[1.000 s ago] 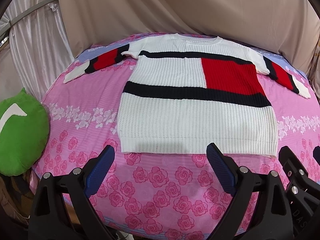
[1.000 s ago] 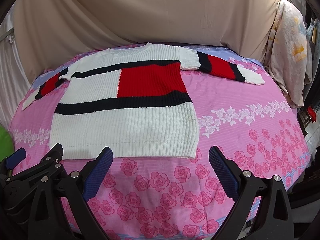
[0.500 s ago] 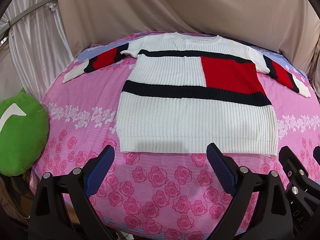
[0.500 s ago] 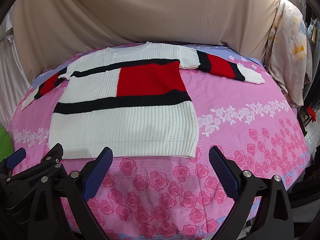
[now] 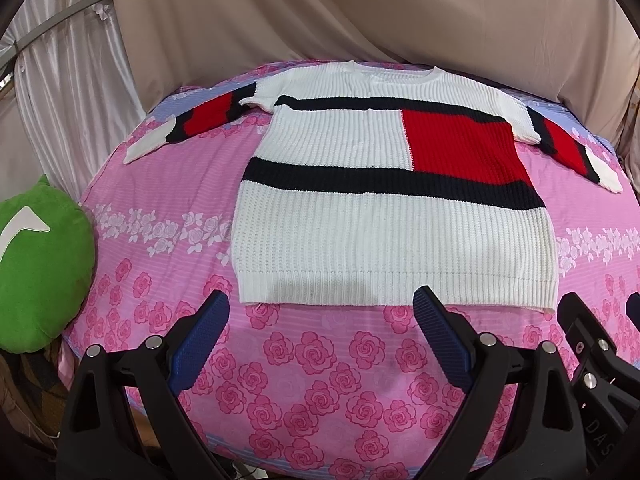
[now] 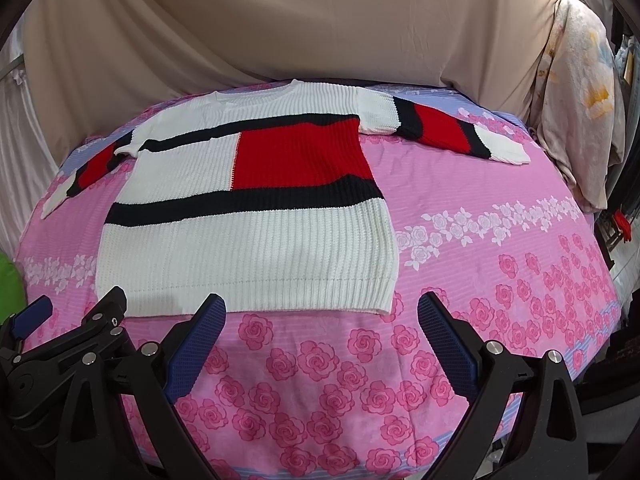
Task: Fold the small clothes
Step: 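Grasp the sweater's red-striped sleeve cuff with the right tool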
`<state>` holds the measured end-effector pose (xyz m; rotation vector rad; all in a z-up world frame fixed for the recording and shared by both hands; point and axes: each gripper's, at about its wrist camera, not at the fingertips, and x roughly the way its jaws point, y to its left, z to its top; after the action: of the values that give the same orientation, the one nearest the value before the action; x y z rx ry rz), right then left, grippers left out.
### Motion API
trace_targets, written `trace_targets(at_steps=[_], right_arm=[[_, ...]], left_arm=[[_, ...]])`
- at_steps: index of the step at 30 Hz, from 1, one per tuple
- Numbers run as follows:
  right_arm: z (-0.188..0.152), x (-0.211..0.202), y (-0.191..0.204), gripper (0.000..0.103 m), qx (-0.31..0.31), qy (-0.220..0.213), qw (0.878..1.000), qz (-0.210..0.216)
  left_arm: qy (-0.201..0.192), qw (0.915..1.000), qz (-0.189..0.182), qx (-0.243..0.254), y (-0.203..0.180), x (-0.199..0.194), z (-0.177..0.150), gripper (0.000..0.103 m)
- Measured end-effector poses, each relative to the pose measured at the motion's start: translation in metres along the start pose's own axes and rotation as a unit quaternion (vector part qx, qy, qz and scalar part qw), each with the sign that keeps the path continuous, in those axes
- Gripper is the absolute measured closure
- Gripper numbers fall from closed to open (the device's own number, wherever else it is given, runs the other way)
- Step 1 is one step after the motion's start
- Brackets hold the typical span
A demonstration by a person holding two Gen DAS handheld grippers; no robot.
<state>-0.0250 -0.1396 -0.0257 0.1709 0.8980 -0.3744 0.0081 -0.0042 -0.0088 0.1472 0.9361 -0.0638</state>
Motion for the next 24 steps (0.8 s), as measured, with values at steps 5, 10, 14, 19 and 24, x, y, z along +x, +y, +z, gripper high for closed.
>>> trace_targets(at_steps=[5, 10, 14, 19, 24], right_arm=[[0.0, 0.01, -0.006, 0.007, 0.019, 0.017, 1.0, 0.017], [0.038, 0.034, -0.059, 0.007, 0.122, 0.039, 0.991, 0.032], [0.085, 0.076, -0.158, 0.007, 0.224, 0.033, 0.973, 0.035], [0.148, 0.175, -0.279, 0.012, 0.288, 0.04, 0.957, 0.013], [0.188, 0.272, -0.361, 0.036, 0.334, 0.072, 0.94, 0.002]], left_arm=[[0.004, 0.9999, -0.009, 0.001, 0.002, 0.006, 0.001, 0.011], [0.004, 0.9995, -0.028, -0.013, 0.012, 0.02, 0.017, 0.01], [0.01, 0.9991, -0.024, -0.033, 0.01, 0.039, 0.04, 0.01], [0.021, 0.9974, 0.025, -0.064, -0.008, 0.054, 0.054, 0.01], [0.027, 0.9932, 0.04, -0.106, -0.012, 0.068, 0.063, 0.009]])
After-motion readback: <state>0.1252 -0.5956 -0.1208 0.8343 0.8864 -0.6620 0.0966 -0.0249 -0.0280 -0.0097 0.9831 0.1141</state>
